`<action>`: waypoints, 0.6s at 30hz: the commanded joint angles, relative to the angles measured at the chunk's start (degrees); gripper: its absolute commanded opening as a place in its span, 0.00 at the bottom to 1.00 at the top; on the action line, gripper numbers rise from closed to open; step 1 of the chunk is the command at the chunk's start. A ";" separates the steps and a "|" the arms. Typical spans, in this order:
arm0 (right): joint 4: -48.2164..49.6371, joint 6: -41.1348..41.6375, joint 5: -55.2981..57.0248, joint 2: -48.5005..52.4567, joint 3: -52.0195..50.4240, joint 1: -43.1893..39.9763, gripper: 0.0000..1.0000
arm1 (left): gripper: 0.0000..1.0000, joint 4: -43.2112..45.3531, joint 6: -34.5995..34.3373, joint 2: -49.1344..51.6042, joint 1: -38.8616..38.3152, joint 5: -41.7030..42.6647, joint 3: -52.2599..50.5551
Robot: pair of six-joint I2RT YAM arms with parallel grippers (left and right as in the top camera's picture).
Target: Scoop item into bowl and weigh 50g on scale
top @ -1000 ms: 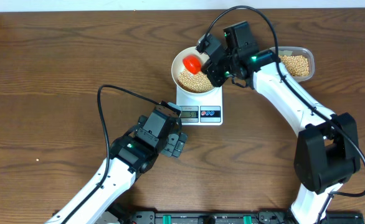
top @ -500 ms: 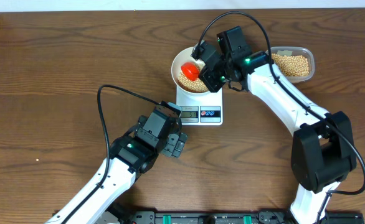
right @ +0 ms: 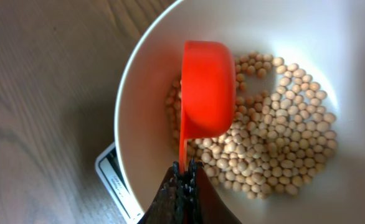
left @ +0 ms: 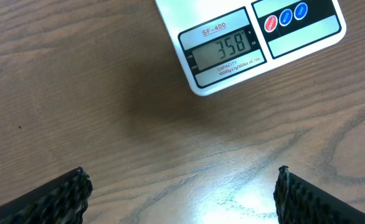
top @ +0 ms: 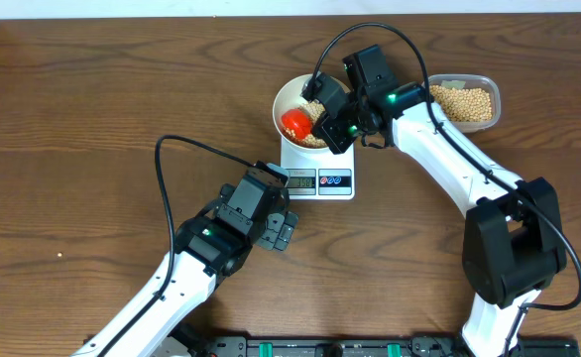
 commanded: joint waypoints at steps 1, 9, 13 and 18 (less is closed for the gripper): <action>-0.20 1.81 -4.22 1.18 0.02 -1.38 0.01 | 0.96 0.04 0.79 0.33 -0.17 -0.15 -0.28; 1.38 5.44 -10.45 1.09 0.20 -5.79 0.01 | 0.96 0.04 0.76 0.33 -0.17 -0.15 -0.28; 2.82 5.60 -16.50 1.09 0.85 -8.63 0.01 | 0.96 0.04 0.76 0.33 -0.17 -0.15 -0.28; 3.13 5.57 -19.28 0.68 1.60 -10.62 0.01 | 0.96 0.04 0.76 0.33 -0.17 -0.15 -0.28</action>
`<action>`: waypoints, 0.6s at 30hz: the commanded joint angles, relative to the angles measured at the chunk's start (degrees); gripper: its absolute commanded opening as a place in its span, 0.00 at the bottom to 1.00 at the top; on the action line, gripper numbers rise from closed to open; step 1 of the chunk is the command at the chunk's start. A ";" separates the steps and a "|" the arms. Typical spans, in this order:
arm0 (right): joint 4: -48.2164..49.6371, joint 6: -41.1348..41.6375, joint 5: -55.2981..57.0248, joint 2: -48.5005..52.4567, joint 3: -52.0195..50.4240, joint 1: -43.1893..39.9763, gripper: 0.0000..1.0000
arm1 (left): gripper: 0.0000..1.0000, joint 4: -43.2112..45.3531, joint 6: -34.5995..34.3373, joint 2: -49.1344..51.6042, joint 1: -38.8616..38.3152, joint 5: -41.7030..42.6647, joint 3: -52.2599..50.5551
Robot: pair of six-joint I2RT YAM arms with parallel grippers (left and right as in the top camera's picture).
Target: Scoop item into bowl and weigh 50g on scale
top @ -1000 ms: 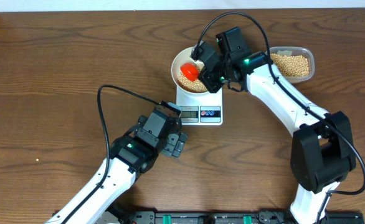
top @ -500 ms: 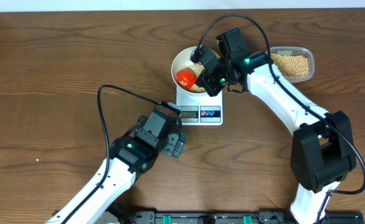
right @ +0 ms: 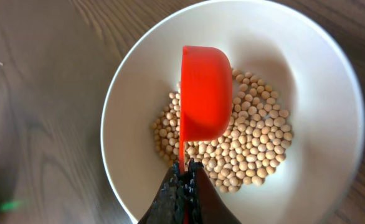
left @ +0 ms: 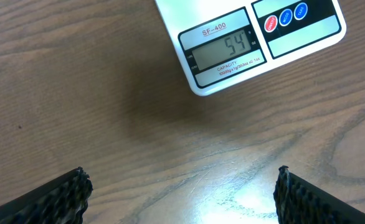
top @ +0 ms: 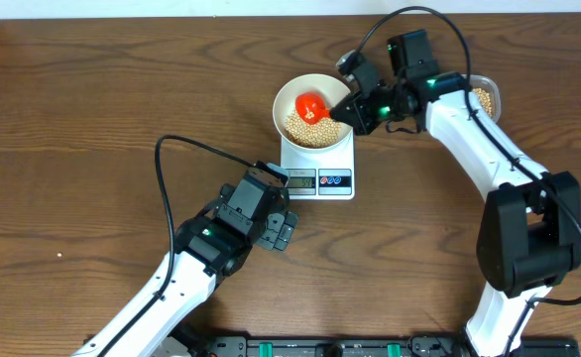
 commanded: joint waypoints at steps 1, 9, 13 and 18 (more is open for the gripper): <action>0.31 0.70 -5.29 -0.24 1.62 -1.33 0.01 | 0.96 0.04 0.76 0.33 -0.17 -0.15 -0.28; 0.48 0.68 -5.84 -2.89 1.62 -2.03 0.01 | 0.96 0.04 0.79 0.33 -0.17 -0.15 -0.28; 0.48 0.68 -5.84 -3.32 1.62 -2.01 0.01 | 0.96 0.04 0.76 0.33 -0.17 -0.15 -0.28; 0.76 0.61 -5.81 -3.98 1.70 -1.97 0.01 | 0.96 0.04 0.76 0.33 -0.17 -0.15 -0.28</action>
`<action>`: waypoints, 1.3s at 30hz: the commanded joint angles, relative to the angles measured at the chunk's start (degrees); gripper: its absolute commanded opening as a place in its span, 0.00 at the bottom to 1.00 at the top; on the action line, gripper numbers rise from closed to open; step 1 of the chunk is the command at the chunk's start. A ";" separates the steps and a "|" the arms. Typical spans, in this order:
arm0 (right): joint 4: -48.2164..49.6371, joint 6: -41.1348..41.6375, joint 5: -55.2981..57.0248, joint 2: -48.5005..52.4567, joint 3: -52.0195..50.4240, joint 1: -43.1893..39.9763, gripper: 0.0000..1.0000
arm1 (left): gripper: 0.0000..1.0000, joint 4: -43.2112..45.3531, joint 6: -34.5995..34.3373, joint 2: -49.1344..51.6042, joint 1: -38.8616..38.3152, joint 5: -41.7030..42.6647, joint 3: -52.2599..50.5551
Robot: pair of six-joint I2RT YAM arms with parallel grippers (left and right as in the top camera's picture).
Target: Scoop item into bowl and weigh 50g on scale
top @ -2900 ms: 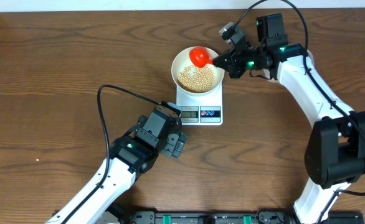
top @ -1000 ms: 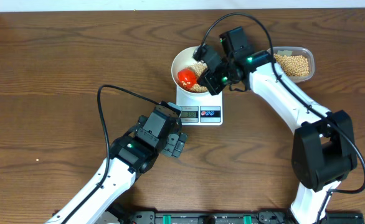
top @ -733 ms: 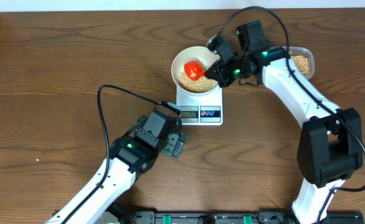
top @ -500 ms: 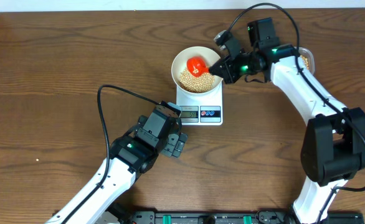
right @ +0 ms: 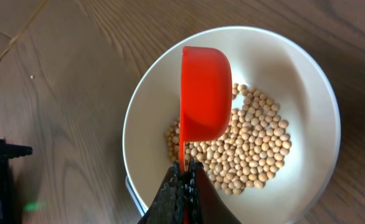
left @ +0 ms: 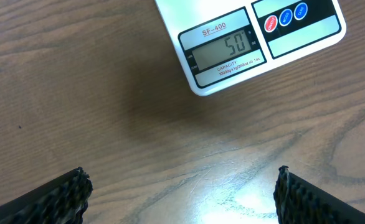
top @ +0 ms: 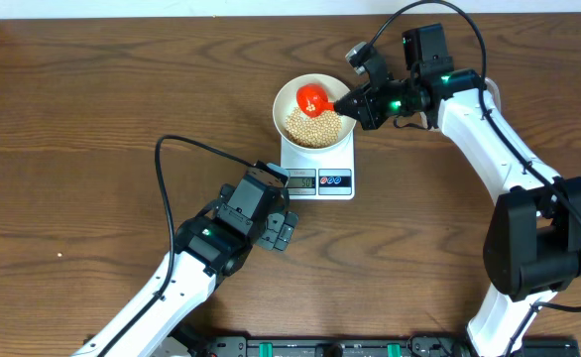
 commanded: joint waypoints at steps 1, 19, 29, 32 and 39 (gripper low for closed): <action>0.20 -0.04 -1.42 -2.56 1.60 -0.07 0.01 | 0.96 0.04 0.79 0.33 -0.17 -0.15 -0.28; -0.09 -0.81 -5.20 -7.15 1.66 -2.29 0.01 | 0.96 0.04 0.76 0.33 -0.17 -0.15 -0.28; -3.15 1.38 -10.67 -12.66 1.66 -14.12 0.01 | 0.96 0.04 0.79 0.33 -0.17 -0.15 -0.28; -4.94 1.38 -10.67 -13.99 1.66 -18.58 0.01 | 0.96 0.04 0.79 0.33 -0.17 -0.15 -0.28; -9.35 0.66 -11.08 -14.23 1.64 -28.85 0.01 | 0.96 0.04 0.76 0.33 -0.17 -0.15 -0.28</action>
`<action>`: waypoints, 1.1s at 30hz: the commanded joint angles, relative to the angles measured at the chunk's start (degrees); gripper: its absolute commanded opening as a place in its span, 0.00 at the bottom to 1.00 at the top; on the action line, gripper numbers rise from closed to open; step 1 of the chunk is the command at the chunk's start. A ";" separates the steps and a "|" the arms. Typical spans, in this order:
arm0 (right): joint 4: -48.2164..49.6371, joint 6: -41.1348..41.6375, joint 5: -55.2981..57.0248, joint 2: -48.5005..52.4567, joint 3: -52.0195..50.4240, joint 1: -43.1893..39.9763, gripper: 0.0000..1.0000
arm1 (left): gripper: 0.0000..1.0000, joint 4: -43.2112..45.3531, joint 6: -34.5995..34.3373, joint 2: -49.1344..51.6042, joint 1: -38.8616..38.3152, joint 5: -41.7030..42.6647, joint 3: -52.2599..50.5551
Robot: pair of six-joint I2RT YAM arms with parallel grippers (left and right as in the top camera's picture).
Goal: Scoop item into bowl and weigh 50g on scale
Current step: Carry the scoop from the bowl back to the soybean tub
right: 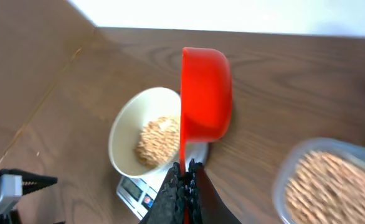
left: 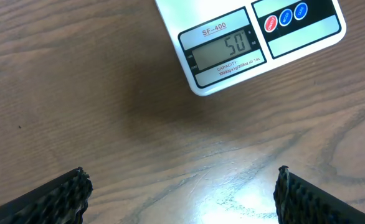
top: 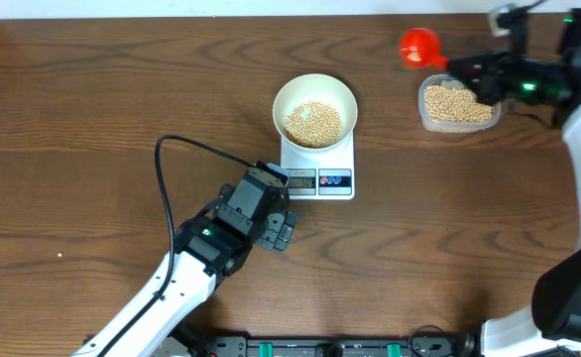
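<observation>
A cream bowl (top: 315,109) holding soybeans sits on the white scale (top: 318,169), whose display (left: 226,52) reads 50. My right gripper (top: 479,71) is shut on the handle of the red scoop (top: 419,45), which hangs high at the far right, beside the clear tub of soybeans (top: 458,103). In the right wrist view the scoop (right: 205,93) stands well above and to the right of the bowl (right: 146,138). My left gripper (left: 181,186) is open over bare wood just in front of the scale, with nothing between its fingers.
The clear plastic tub (right: 332,180) of beans stands at the back right, near the table's far edge. A black cable (top: 172,169) from the left arm loops across the wood left of the scale.
My right gripper has carried the red scoop from over the bowl up and to the right, to beside the bean tub. The scale still reads 50. The left arm has not moved.
The scoop was down in the bowl with the scale reading 358. Then it was lifted above the beans and the reading was 54, then 50. Now the scoop is away at the far right and the display stays at 50.
</observation>
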 commanded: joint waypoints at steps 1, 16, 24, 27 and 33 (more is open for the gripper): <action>-1.86 -0.70 -0.68 -0.63 1.03 -4.42 0.01 | 0.96 0.04 0.76 0.33 -0.17 -0.15 -0.28; -6.62 -4.09 31.98 -0.31 0.35 -3.80 0.01 | 0.96 0.04 0.76 0.33 -0.17 -0.15 -0.28; -7.04 -5.25 44.76 -0.31 0.26 1.20 0.01 | 0.96 0.04 0.76 0.33 -0.17 -0.15 -0.28; -6.51 -5.60 54.07 -0.31 0.26 5.35 0.01 | 0.96 0.04 0.79 0.33 -0.17 -0.15 -0.28; -6.67 -7.58 67.84 -0.31 0.26 12.96 0.01 | 0.96 0.04 0.79 0.33 -0.17 -0.15 -0.28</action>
